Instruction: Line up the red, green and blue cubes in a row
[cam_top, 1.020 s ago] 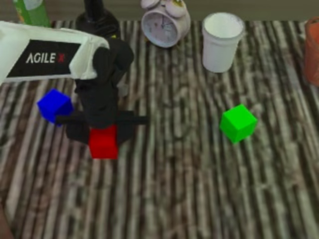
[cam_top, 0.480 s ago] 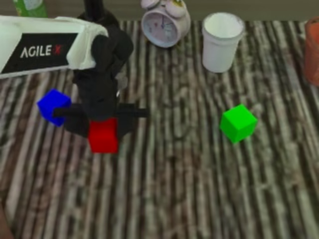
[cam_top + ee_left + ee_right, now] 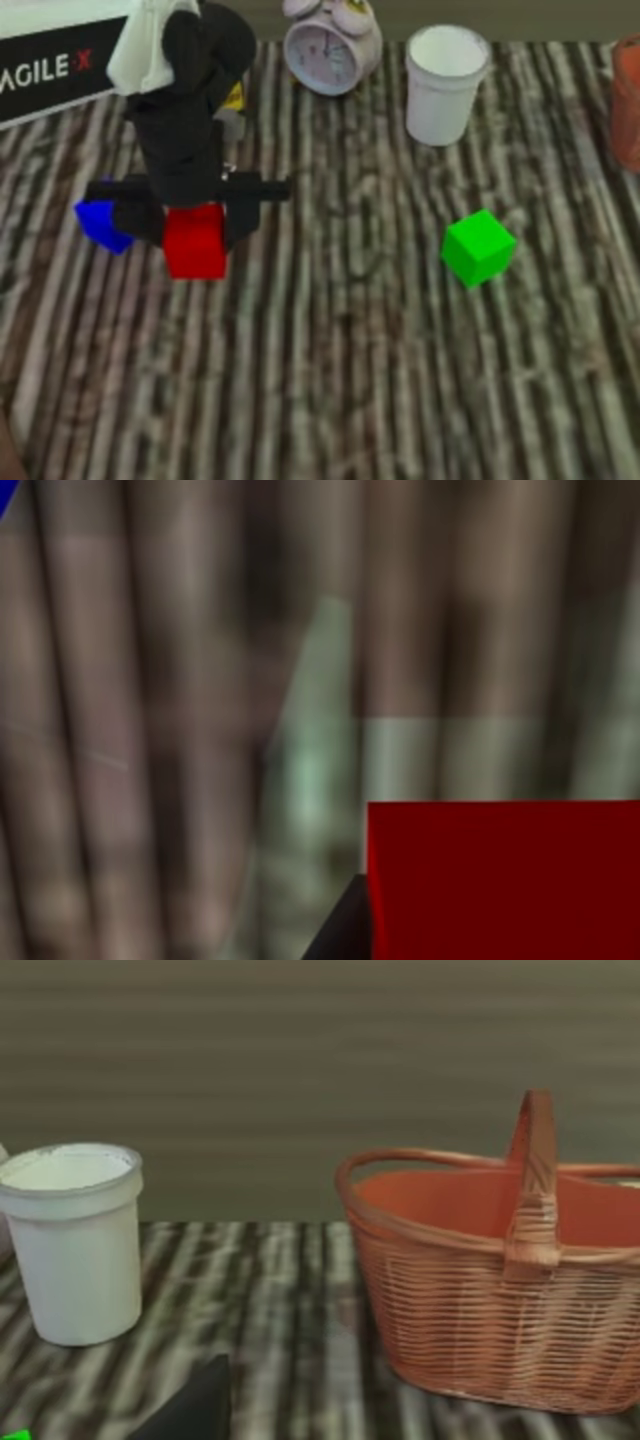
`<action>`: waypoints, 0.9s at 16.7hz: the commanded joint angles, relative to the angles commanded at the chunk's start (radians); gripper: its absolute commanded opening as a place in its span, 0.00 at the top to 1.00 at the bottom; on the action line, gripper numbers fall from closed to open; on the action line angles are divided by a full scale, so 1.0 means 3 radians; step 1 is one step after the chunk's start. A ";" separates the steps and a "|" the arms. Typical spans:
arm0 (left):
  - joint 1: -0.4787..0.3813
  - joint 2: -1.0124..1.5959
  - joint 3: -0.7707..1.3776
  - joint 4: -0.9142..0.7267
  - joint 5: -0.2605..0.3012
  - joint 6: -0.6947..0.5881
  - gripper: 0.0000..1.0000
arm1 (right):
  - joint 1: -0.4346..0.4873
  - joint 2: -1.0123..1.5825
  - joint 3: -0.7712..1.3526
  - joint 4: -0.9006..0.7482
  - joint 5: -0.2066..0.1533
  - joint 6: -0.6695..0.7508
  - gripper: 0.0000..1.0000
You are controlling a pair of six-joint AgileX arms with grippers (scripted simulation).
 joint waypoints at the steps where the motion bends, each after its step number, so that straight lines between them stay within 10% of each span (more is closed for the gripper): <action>1: -0.0018 0.0012 -0.0008 0.0008 -0.0001 0.0006 1.00 | 0.0000 0.0000 0.0000 0.0000 0.0000 0.0000 0.00; 15: -0.0671 -0.0317 -0.0198 -0.0116 -0.0010 -0.0691 1.00 | 0.0000 0.0000 0.0000 0.0000 0.0000 0.0000 0.00</action>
